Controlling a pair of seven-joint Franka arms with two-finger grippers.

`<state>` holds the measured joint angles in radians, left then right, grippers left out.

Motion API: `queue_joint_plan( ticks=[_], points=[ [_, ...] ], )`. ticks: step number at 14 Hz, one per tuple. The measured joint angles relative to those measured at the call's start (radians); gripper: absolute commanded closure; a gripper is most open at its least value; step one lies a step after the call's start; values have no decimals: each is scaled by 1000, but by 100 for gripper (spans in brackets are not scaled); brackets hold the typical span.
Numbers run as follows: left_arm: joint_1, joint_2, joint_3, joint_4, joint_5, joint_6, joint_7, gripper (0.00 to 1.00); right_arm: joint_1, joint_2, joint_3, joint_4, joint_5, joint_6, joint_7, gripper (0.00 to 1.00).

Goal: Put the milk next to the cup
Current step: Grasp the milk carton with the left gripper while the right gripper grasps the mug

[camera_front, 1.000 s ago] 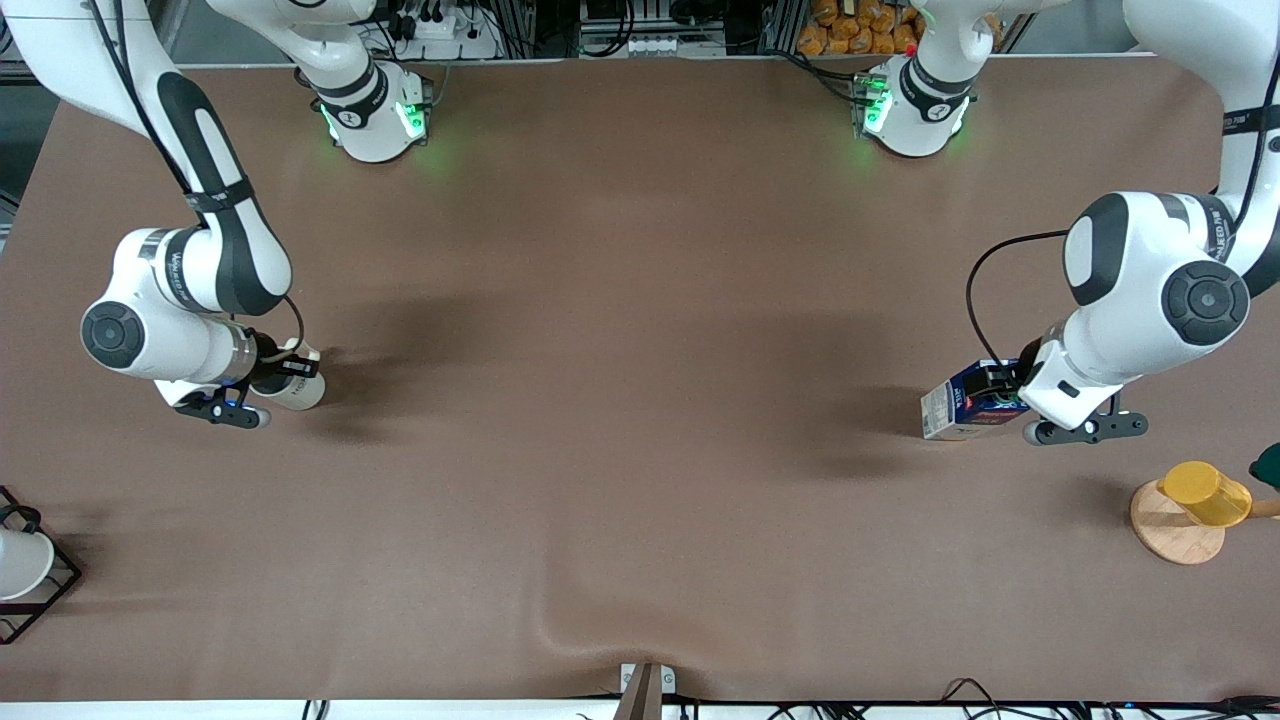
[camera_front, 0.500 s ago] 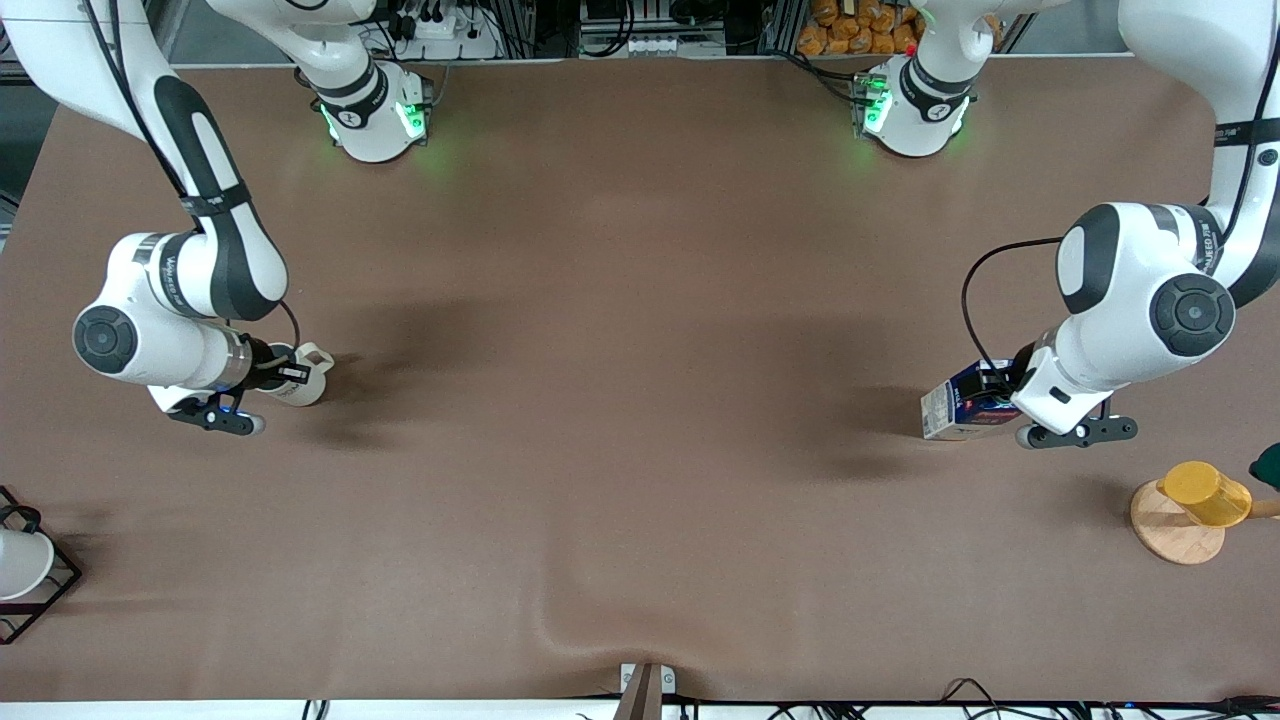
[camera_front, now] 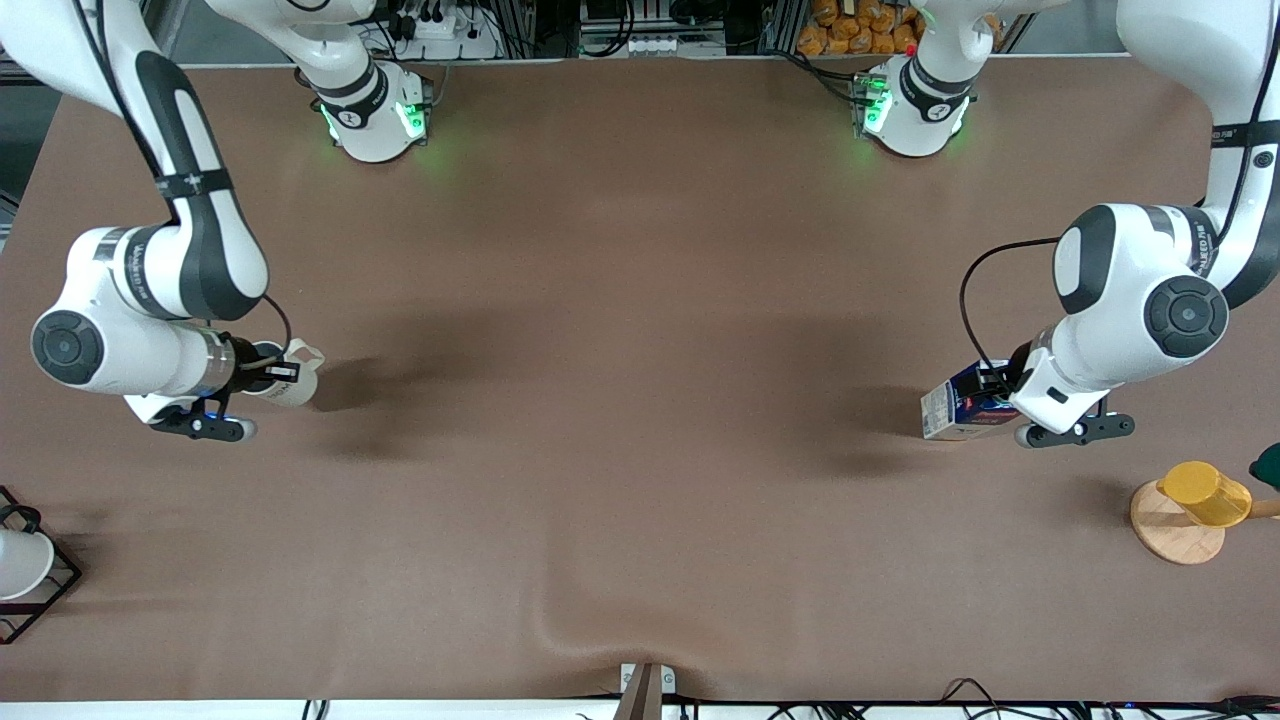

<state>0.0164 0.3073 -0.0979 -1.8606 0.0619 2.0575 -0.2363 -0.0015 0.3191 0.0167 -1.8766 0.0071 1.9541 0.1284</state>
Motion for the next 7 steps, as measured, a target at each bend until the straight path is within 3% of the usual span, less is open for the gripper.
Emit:
queue_joint_plan(
  ticks=[2, 7],
  points=[
    [0, 0, 0, 0, 0, 0, 0, 8, 45, -21, 5, 5, 0, -5, 2, 100],
    [0, 0, 0, 0, 1, 0, 0, 52, 81, -31, 8, 8, 0, -6, 3, 100]
  ],
)
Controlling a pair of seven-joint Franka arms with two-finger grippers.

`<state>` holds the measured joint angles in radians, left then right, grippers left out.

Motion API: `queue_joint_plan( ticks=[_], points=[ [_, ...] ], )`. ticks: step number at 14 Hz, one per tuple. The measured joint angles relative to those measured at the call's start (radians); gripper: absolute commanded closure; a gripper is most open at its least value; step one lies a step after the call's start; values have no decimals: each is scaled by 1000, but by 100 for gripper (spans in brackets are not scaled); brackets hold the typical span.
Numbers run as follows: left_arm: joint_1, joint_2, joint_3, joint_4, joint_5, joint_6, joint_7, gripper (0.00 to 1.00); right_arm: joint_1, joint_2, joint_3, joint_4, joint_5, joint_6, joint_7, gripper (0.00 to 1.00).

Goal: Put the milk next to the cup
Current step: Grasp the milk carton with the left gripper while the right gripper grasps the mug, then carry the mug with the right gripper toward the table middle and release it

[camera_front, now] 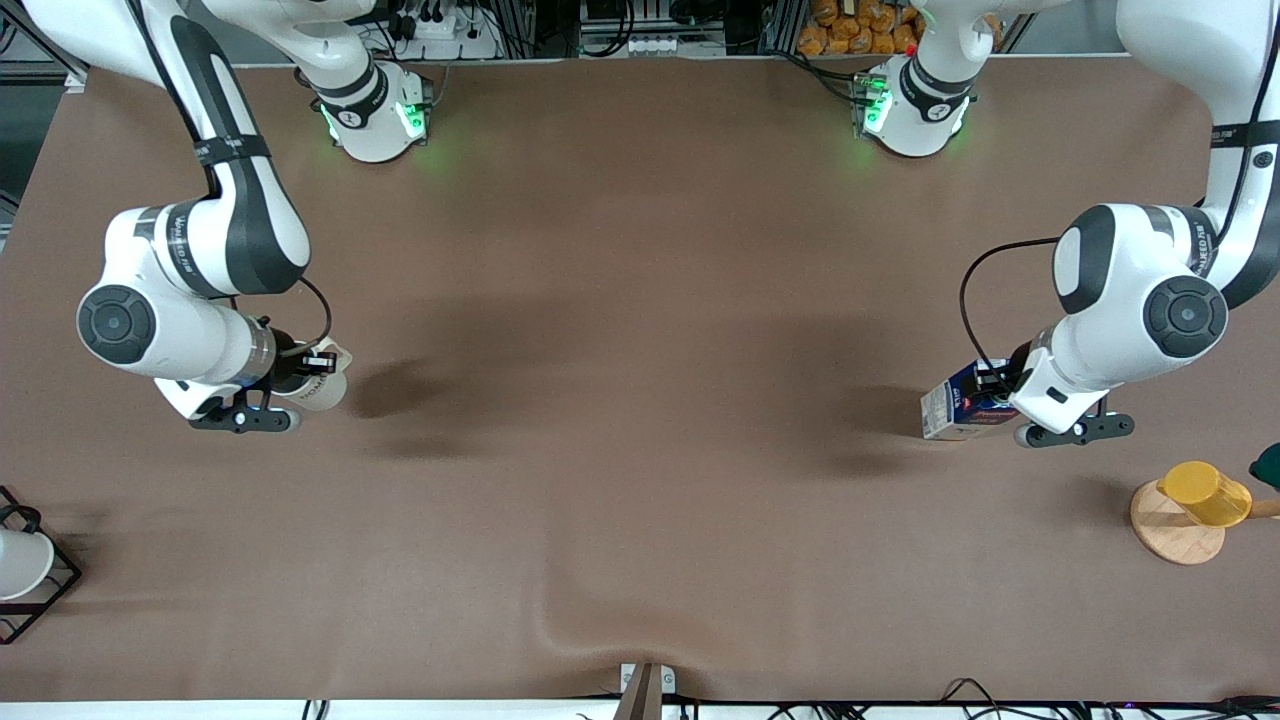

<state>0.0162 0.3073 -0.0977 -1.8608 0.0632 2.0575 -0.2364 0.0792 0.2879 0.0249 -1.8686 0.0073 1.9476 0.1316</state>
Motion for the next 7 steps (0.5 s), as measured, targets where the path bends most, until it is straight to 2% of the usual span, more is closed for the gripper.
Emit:
queue_joint_plan(
  ticks=[3, 4, 7],
  points=[
    [2, 0, 2, 1, 0, 0, 0, 82, 29, 0, 1, 7, 0, -1, 24, 100],
    [2, -1, 2, 1, 0, 0, 0, 86, 36, 0, 1, 11, 0, -2, 31, 100],
    [2, -3, 2, 8, 0, 0, 0, 87, 40, 0, 1, 25, 0, -10, 35, 100]
  ],
)
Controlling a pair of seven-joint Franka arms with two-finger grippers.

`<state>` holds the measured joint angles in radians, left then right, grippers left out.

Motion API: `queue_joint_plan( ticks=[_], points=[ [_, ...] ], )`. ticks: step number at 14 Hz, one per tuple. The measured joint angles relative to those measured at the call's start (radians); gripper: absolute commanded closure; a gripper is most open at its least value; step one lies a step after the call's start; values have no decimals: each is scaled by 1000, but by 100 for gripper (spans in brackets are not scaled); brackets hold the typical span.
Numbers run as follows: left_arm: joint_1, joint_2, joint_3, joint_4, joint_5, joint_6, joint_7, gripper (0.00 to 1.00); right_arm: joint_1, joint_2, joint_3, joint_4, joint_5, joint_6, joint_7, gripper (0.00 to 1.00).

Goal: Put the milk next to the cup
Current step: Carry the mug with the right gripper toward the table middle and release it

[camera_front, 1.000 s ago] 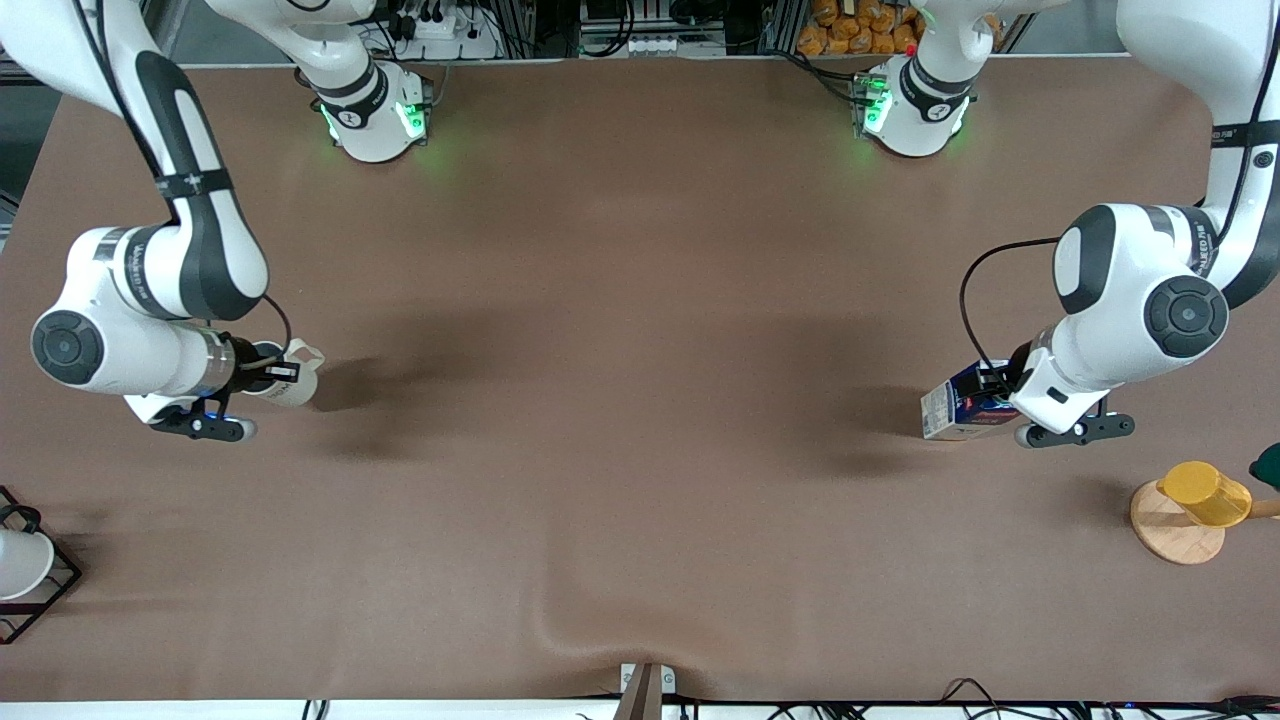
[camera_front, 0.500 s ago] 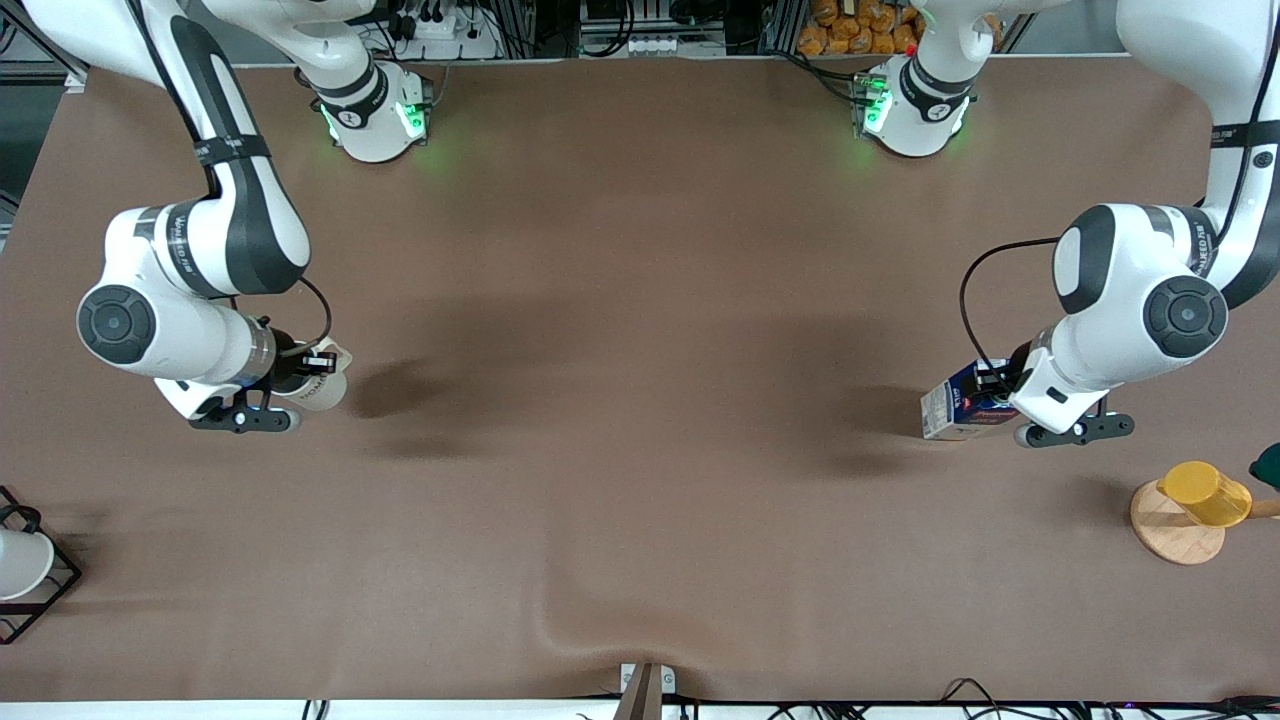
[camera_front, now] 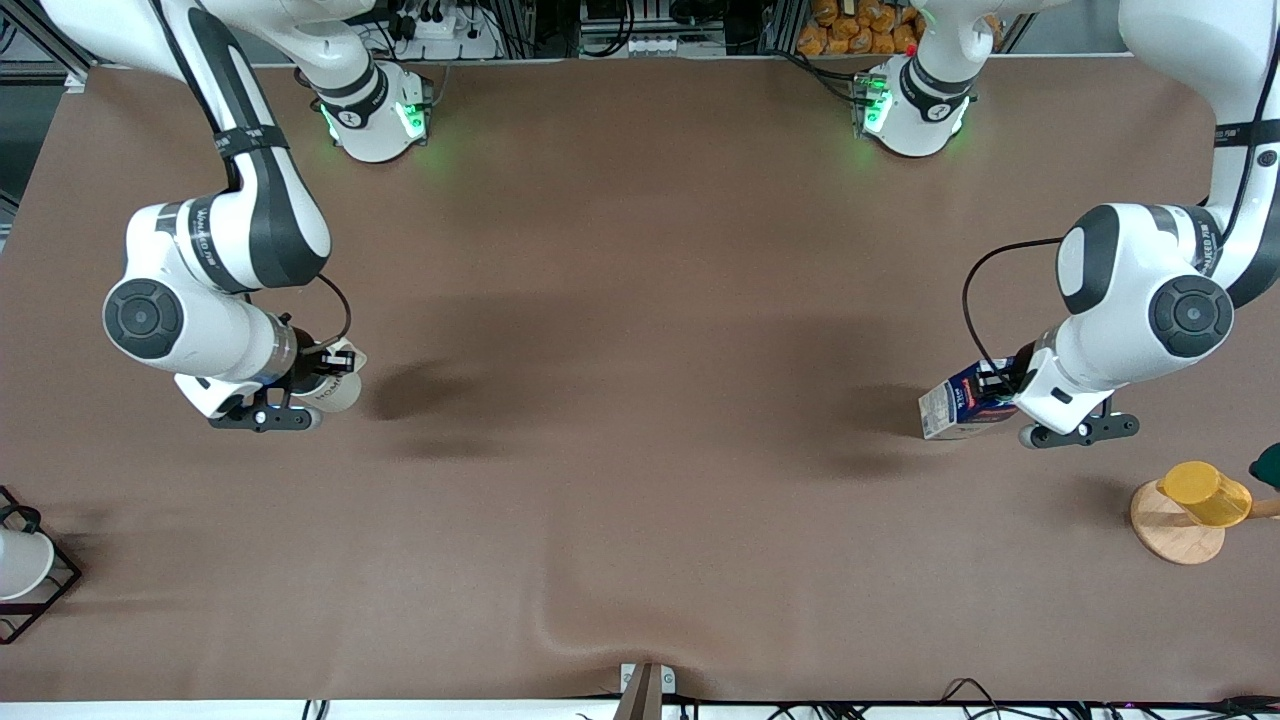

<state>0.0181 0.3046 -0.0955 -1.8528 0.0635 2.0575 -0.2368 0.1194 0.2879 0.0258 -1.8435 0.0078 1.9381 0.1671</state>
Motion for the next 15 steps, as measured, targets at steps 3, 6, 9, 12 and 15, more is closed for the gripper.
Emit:
queue_joint_plan(
  ticks=[3, 6, 9, 12, 15],
  points=[
    [-16, -9, -8, 49, 0, -42, 0, 90, 8, 0, 0, 6, 0, -1, 0, 100],
    [-91, -20, -37, 151, 0, -167, -53, 90, 35, 0, 2, 13, 2, -1, 0, 100],
    [-145, -24, -124, 191, 0, -195, -166, 89, 129, 1, 4, 15, 12, 15, 52, 100],
    [-154, -24, -164, 195, 0, -196, -220, 88, 292, 31, 6, 33, 20, 38, 280, 100],
    [-139, -24, -161, 214, 0, -196, -220, 88, 462, 114, 7, 67, 20, 164, 540, 100]
  ],
)
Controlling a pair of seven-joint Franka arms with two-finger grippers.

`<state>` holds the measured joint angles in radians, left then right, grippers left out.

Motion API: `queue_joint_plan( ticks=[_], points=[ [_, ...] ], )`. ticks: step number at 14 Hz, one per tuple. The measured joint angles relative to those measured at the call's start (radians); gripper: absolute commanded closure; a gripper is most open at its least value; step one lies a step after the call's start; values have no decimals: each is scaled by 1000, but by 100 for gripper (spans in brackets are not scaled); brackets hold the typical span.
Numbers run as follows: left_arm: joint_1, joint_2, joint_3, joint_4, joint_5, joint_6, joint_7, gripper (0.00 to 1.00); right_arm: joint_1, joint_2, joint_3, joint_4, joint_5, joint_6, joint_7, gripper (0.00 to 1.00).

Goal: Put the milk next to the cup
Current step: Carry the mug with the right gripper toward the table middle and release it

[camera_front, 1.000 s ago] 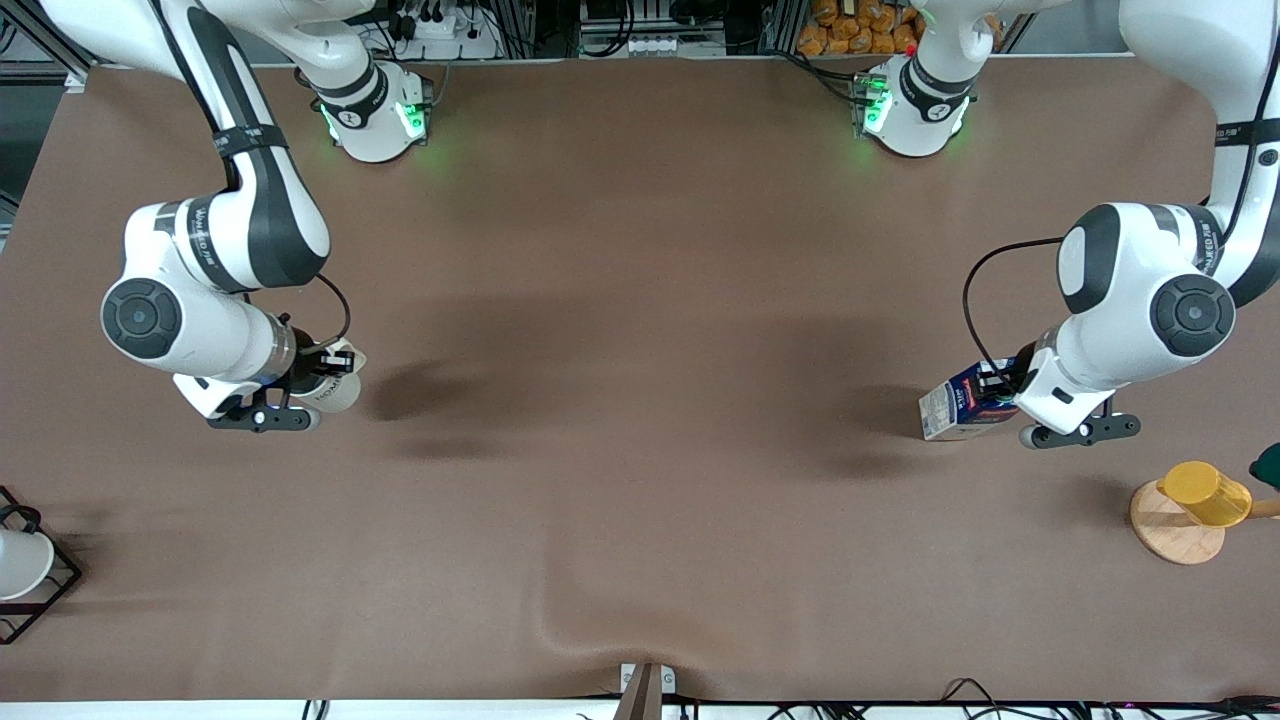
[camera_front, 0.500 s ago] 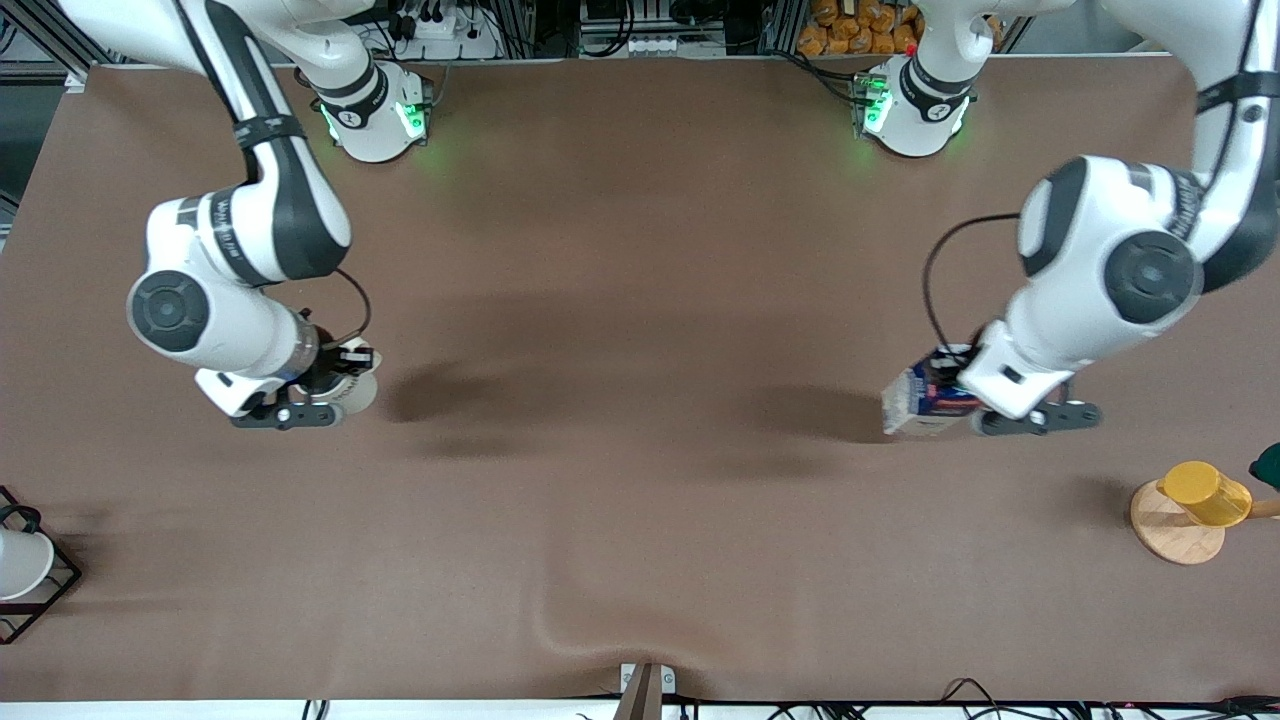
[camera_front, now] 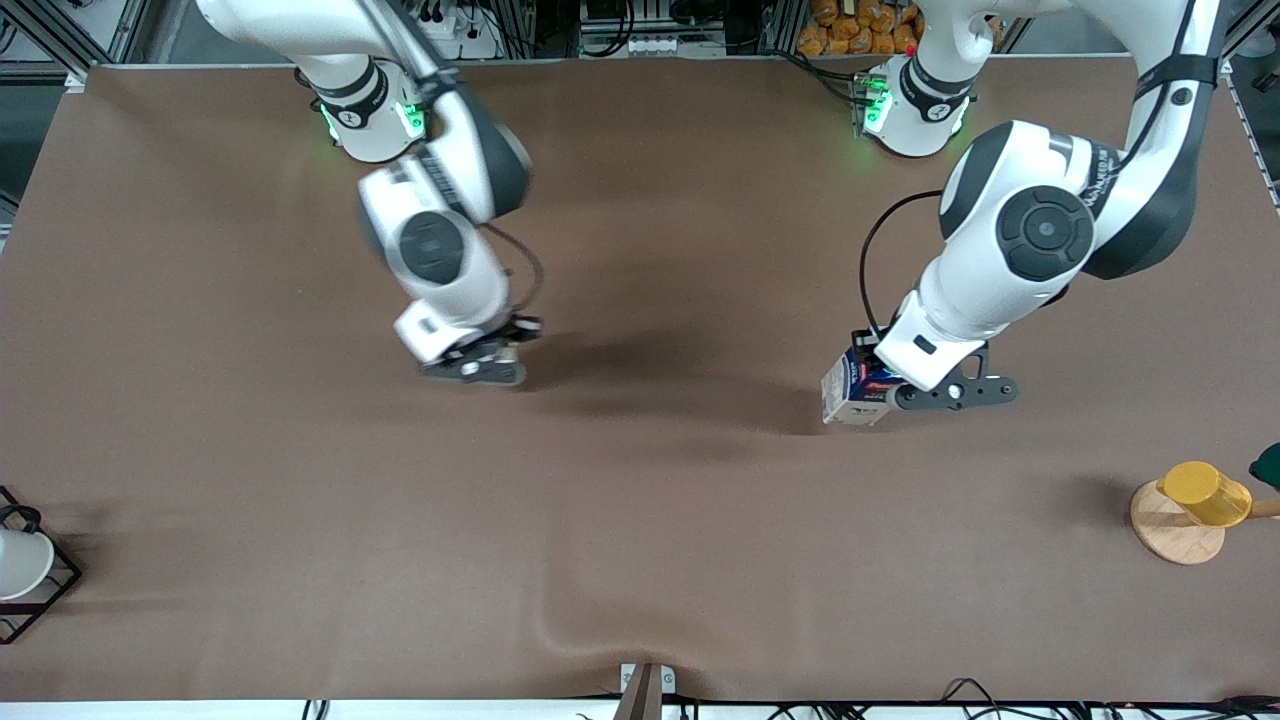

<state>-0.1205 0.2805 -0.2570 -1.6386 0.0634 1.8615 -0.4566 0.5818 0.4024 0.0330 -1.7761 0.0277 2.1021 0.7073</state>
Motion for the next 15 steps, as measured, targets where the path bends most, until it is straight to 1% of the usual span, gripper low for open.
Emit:
queue_joint_plan(
  ticks=[2, 3, 5, 10, 11, 12, 13, 15],
  points=[
    [15, -3, 2, 28, 0, -16, 1, 88, 50, 64, -1, 17, 0, 128, 37, 100],
    [21, -5, 4, 45, 0, -27, 2, 88, 58, 96, -1, 32, 0, 167, 37, 100],
    [26, -9, 8, 74, 0, -46, 2, 88, 59, 143, -6, 72, 0, 181, 36, 100],
    [26, -13, 10, 108, 0, -96, 2, 88, 66, 184, -9, 120, 0, 179, 36, 100],
    [26, -13, 10, 115, 0, -103, 2, 88, 70, 187, -9, 124, 0, 179, 37, 96],
    [26, -14, 10, 121, 0, -110, 2, 88, 72, 189, -9, 128, 0, 179, 40, 83],
    [26, -14, 10, 124, 0, -114, 2, 88, 75, 190, -9, 130, 0, 178, 46, 75],
    [26, -15, 10, 126, 0, -121, 2, 88, 79, 191, -9, 133, 0, 178, 56, 49]
  ],
)
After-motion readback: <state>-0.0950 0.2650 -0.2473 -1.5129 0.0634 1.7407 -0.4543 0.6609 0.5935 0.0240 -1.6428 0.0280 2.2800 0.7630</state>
